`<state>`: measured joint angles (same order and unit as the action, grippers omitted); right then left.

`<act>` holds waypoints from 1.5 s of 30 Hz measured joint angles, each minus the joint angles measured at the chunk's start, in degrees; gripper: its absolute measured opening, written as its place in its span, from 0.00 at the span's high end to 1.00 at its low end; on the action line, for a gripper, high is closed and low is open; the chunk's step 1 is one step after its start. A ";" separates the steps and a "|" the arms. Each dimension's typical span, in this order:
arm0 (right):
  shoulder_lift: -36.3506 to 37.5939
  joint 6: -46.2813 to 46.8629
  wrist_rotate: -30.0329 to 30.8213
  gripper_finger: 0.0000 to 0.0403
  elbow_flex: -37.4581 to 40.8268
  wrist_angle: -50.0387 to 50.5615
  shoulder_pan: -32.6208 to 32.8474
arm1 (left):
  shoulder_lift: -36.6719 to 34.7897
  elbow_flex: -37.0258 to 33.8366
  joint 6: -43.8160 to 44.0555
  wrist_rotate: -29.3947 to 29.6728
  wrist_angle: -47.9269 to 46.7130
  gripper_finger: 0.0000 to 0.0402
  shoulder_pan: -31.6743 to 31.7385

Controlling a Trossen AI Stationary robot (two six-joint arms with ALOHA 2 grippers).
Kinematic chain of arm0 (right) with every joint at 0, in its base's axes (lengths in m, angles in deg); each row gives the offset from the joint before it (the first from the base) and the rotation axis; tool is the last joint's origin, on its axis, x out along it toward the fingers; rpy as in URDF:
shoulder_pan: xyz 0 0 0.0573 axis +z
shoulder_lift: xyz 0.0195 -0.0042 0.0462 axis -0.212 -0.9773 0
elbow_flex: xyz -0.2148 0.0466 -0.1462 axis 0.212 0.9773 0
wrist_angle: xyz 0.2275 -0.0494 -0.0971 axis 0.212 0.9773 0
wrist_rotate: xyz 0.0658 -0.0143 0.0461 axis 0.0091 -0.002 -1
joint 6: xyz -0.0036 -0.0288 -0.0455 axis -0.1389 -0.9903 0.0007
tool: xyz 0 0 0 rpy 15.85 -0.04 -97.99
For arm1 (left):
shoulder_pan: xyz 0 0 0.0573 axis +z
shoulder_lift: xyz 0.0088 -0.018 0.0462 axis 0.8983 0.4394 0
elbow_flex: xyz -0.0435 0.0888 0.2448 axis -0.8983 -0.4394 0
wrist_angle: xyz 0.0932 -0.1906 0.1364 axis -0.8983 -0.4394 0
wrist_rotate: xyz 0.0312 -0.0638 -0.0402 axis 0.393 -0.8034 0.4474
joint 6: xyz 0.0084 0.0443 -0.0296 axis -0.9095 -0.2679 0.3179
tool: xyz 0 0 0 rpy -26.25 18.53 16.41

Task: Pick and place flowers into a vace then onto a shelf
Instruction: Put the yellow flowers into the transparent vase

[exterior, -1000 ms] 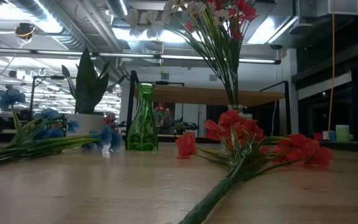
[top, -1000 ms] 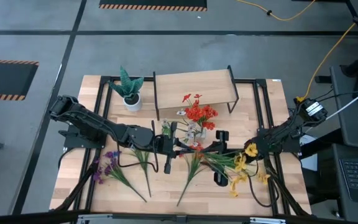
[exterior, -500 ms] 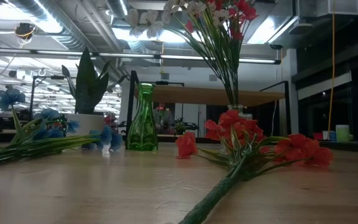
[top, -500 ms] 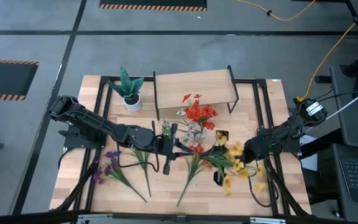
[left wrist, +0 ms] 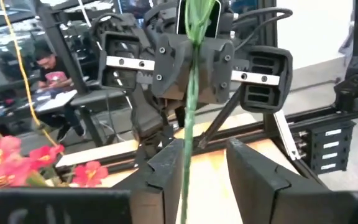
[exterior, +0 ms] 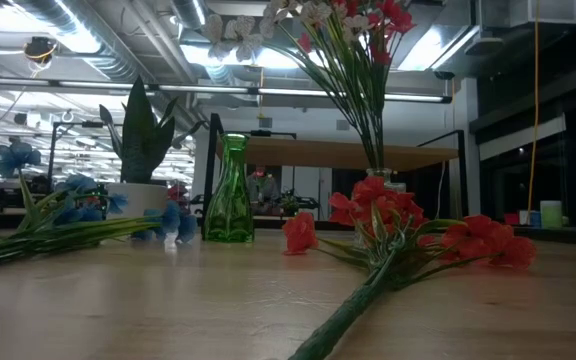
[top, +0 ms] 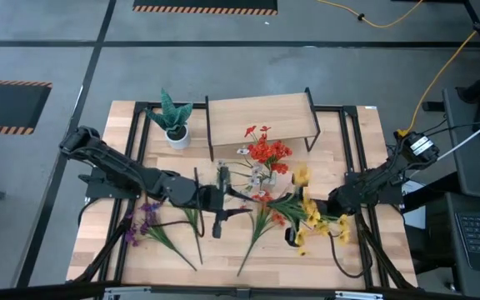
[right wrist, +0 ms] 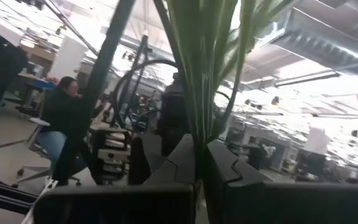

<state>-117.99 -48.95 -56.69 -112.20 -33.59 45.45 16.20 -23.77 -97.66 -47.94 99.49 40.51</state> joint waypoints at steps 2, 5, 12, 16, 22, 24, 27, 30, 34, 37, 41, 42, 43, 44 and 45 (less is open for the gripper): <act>0.98 -0.93 2.48 0.99 0.02 0.70 0.93 | -1.72 0.00 0.49 0.71 -3.14 0.71 -0.96; 2.61 -1.78 6.18 0.99 0.02 2.93 2.83 | -4.39 0.00 1.37 1.09 -6.55 0.73 -2.33; 4.22 -1.08 16.28 0.99 0.20 8.13 7.53 | -8.81 -1.05 1.34 8.07 -9.94 0.84 -4.91; 4.29 0.72 22.35 0.99 2.07 8.02 8.90 | -11.76 -7.24 1.79 8.59 -6.30 0.94 -6.01; 4.29 4.89 24.46 0.99 6.69 3.45 9.02 | -18.91 -17.93 3.72 15.09 0.16 0.99 -7.41; 4.29 4.88 26.82 0.99 8.35 0.29 8.84 | -21.53 -21.18 4.10 16.24 2.51 1.00 -7.73; 4.31 4.90 29.41 0.99 10.90 -3.76 8.52 | -25.01 -24.81 5.73 16.24 3.02 1.00 -7.73; 4.33 5.05 30.03 0.99 12.63 -5.65 7.97 | -26.95 -27.85 6.86 16.27 2.87 0.99 -7.73; 4.31 8.36 29.98 0.99 14.46 -5.71 6.07 | -27.58 -30.47 6.89 16.29 2.82 1.00 -7.73; 3.77 12.68 29.99 0.99 16.03 -3.63 3.87 | -27.59 -31.52 6.91 16.11 2.95 0.99 -7.73; 2.14 13.56 29.65 0.99 17.12 -3.34 0.94 | -27.54 -32.56 7.16 16.15 2.84 0.99 -7.62; 1.62 12.99 28.81 0.99 17.35 -3.39 0.37 | -27.55 -32.73 7.50 16.15 2.92 0.99 -7.62; 1.04 12.60 27.56 0.99 17.69 -3.38 -0.14 | -27.56 -32.91 8.14 16.16 2.88 0.99 -7.62; 0.37 12.95 26.36 0.99 17.97 -3.33 -0.59 | -27.52 -33.11 8.99 16.15 2.86 1.00 -7.62; -0.22 13.90 25.55 0.99 18.13 -3.21 -1.03 | -27.41 -33.31 9.73 16.11 2.91 1.00 -7.61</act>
<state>-118.22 -35.05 -31.14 -94.07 -36.80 44.42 -11.21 -57.07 -87.93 -31.83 102.40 32.90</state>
